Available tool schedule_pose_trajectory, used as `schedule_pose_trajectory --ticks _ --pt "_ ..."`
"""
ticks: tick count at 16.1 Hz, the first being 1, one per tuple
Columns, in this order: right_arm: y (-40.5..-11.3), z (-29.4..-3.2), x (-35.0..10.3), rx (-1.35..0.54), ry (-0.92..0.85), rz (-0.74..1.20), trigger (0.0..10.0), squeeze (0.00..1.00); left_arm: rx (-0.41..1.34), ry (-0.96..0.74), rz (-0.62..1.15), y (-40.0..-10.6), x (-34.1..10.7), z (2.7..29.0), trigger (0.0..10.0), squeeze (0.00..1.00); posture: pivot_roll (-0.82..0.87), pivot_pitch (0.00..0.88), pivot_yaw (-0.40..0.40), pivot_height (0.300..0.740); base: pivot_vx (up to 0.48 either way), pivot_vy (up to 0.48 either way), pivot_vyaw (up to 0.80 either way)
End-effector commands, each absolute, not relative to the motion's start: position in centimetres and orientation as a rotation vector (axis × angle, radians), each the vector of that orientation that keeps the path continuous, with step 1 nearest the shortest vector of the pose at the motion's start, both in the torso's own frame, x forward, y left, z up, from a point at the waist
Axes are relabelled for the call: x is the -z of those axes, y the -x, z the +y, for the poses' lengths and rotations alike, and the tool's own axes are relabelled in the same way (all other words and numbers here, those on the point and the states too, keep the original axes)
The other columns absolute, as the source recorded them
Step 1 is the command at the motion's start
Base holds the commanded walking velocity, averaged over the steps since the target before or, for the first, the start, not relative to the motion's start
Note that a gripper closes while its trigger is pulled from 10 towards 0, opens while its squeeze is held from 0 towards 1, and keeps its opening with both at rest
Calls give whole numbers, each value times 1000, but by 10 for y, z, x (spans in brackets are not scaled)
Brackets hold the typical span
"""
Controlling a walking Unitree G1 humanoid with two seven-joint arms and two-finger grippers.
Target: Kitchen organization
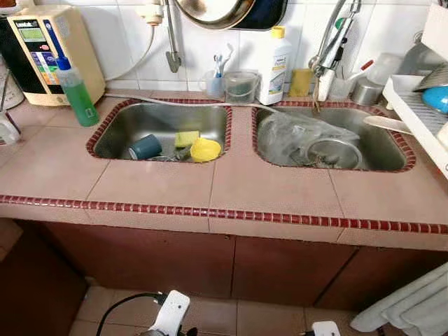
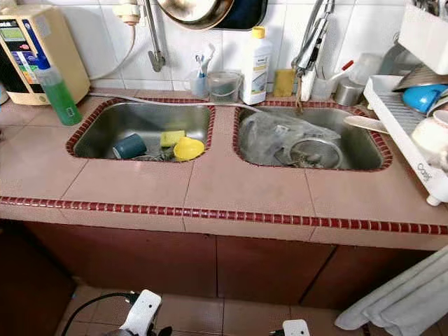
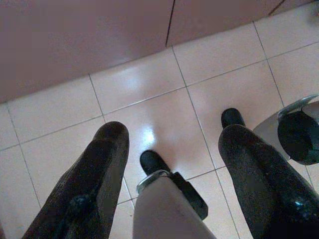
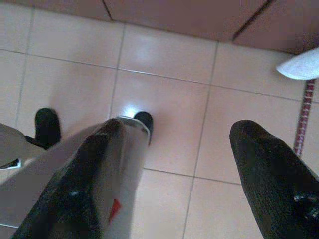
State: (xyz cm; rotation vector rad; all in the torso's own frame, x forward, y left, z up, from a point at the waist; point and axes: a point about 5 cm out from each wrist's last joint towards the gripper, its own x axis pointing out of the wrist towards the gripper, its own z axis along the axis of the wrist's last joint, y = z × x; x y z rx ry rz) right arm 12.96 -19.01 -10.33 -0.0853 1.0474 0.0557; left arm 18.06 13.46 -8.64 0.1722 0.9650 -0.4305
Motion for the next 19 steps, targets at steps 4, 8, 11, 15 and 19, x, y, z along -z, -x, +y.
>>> schedule_pose_trajectory --ticks 4,8,11,15,19 --pt "-124 -181 106 -84 60 1073 10000 0 435 -189 965 -181 86 138 10000 0 -86 0 41 740 0 0 0" --pt "-127 -179 106 -85 56 1065 10000 0 439 -194 964 -180 86 138 10000 0 -85 0 42 740 0 0 0" --pt "-128 -178 105 -78 42 1060 10000 0 440 -195 964 -180 87 139 10000 0 -85 0 43 740 0 0 0" --pt "-129 -177 105 -70 28 1056 10000 0 443 -199 965 -180 87 139 10000 0 -88 0 44 740 0 0 0" --pt "-128 -177 105 -70 26 1055 10000 0 444 -198 965 -179 87 140 10000 0 -87 0 45 740 0 0 0"
